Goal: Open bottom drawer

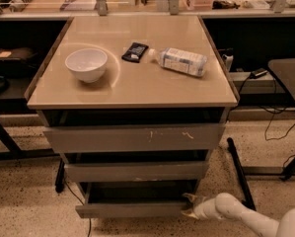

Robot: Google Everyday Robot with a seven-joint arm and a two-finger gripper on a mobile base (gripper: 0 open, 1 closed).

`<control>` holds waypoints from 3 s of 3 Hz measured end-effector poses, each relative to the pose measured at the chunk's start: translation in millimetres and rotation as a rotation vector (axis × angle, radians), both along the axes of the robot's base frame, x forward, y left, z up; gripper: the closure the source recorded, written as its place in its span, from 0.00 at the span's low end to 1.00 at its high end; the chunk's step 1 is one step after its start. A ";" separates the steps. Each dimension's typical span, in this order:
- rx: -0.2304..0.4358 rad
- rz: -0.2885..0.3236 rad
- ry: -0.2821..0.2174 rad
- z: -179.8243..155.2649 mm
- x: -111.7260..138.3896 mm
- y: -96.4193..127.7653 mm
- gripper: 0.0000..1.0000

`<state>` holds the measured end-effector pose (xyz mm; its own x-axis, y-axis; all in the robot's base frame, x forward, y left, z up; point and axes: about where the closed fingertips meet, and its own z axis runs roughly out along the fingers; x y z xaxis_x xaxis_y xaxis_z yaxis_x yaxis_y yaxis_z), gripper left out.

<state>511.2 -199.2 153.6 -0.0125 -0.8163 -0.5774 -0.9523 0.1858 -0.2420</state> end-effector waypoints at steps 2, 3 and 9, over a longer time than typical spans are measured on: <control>0.003 -0.001 0.004 8.4 -0.7 0.0 1.00; 0.004 0.000 0.019 4.9 -14.8 -5.6 1.00; 0.009 0.015 0.091 0.8 -45.0 -4.1 0.77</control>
Offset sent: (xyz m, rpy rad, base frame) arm -0.1856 -0.0744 -0.0543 0.0667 0.1787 -0.0294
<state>466.2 -203.3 154.4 -0.0530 -0.8119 -0.5814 -0.9729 0.1732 -0.1533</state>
